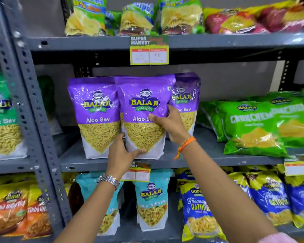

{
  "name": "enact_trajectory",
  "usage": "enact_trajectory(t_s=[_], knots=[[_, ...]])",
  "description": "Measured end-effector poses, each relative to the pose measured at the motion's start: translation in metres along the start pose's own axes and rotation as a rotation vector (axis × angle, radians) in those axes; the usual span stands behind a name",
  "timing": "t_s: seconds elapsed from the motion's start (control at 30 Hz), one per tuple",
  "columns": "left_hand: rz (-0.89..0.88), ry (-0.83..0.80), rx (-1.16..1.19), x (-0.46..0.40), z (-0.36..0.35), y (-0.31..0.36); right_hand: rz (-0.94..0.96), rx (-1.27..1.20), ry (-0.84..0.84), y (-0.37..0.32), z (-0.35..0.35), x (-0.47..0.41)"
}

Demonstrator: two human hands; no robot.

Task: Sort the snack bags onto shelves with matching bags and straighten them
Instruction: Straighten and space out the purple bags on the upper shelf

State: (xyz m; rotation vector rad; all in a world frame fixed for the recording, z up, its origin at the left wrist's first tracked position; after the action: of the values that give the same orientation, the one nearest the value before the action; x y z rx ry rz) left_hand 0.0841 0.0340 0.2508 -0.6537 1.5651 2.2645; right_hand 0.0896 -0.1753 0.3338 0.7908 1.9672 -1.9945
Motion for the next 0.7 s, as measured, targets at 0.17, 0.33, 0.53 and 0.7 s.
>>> enact_trajectory(t_s=[0.17, 0.33, 0.53, 0.7], knots=[[-0.018, -0.006, -0.030, -0.005, -0.023, 0.022, 0.000, -0.026, 0.000, -0.013, 0.033, -0.009], [-0.013, -0.040, -0.046, -0.004, -0.061, 0.058, 0.023, -0.055, -0.026, -0.025, 0.080, -0.010], [-0.034, -0.094, -0.105, 0.011, -0.106, 0.085, 0.006, -0.050, -0.026, -0.021, 0.129, -0.005], [-0.037, -0.110, -0.125, 0.016, -0.119, 0.093, -0.021, -0.070, -0.012, -0.008, 0.146, -0.003]])
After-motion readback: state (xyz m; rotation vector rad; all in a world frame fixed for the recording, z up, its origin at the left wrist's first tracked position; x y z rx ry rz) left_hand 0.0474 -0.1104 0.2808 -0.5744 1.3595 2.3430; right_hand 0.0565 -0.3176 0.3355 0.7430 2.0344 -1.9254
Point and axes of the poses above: each hand's wrist, its own x-axis away from the middle knuckle, its own z-axis out of the back of the hand, y = z × x, the point moved 7 cm from there along -x, towards the middle knuckle, and after that the axes turned 4 degrees about x, right-handed, at the moved point
